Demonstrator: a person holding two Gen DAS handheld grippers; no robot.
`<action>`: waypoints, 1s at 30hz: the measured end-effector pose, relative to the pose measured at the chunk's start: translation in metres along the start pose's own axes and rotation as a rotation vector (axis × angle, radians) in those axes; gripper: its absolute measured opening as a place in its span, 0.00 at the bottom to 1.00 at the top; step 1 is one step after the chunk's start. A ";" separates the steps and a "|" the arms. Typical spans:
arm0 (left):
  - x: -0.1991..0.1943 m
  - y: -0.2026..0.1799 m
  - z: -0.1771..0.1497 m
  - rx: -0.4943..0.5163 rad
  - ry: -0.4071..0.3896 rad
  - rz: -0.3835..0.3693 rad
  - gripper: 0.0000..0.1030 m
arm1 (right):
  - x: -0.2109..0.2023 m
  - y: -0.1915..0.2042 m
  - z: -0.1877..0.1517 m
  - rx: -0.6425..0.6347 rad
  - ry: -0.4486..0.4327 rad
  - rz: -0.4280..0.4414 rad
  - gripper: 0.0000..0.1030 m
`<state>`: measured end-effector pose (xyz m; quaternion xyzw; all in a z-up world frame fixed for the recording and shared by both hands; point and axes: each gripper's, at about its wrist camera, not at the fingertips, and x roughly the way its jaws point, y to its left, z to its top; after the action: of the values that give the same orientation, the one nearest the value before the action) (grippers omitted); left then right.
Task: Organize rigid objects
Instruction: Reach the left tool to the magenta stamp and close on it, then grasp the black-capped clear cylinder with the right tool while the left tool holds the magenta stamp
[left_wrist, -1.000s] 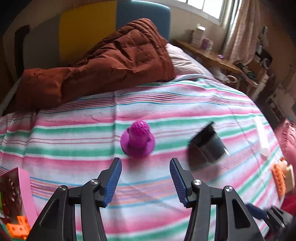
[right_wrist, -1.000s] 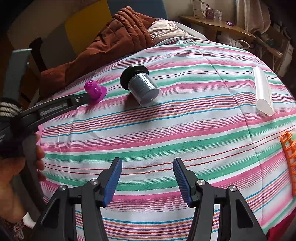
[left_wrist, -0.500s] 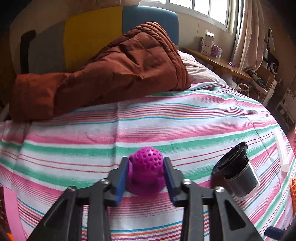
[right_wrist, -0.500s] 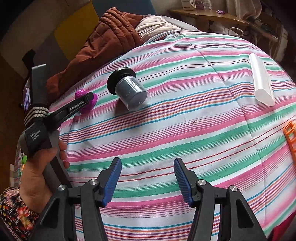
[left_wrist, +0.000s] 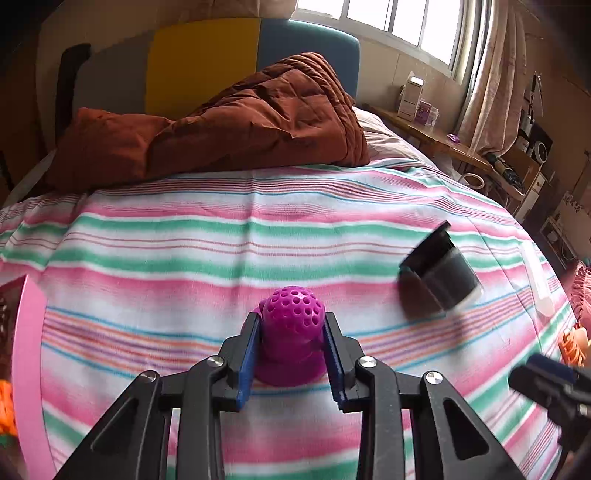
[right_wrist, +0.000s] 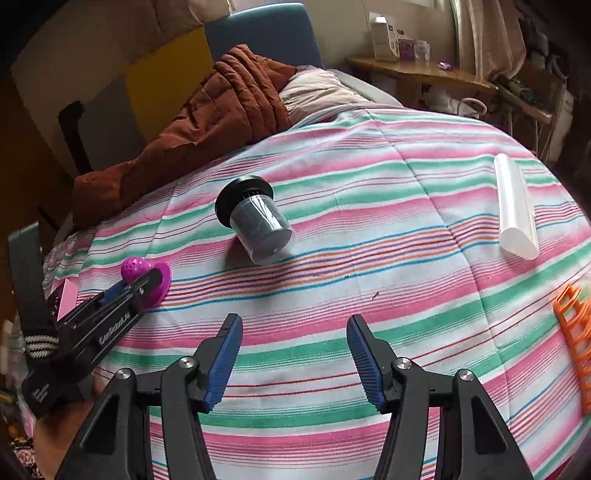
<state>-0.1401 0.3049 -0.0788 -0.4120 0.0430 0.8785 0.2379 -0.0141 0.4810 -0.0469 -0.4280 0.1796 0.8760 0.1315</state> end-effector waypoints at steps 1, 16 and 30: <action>-0.002 -0.002 -0.003 0.013 0.003 -0.002 0.32 | 0.000 0.000 0.001 -0.004 -0.014 0.001 0.58; -0.008 -0.004 -0.018 0.049 -0.020 -0.009 0.32 | 0.062 0.028 0.047 -0.216 -0.026 -0.019 0.58; -0.009 0.000 -0.020 0.026 -0.029 -0.037 0.32 | 0.054 0.030 0.038 -0.234 -0.014 0.054 0.42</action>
<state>-0.1210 0.2956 -0.0854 -0.3966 0.0433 0.8793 0.2601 -0.0846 0.4743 -0.0618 -0.4294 0.0866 0.8971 0.0581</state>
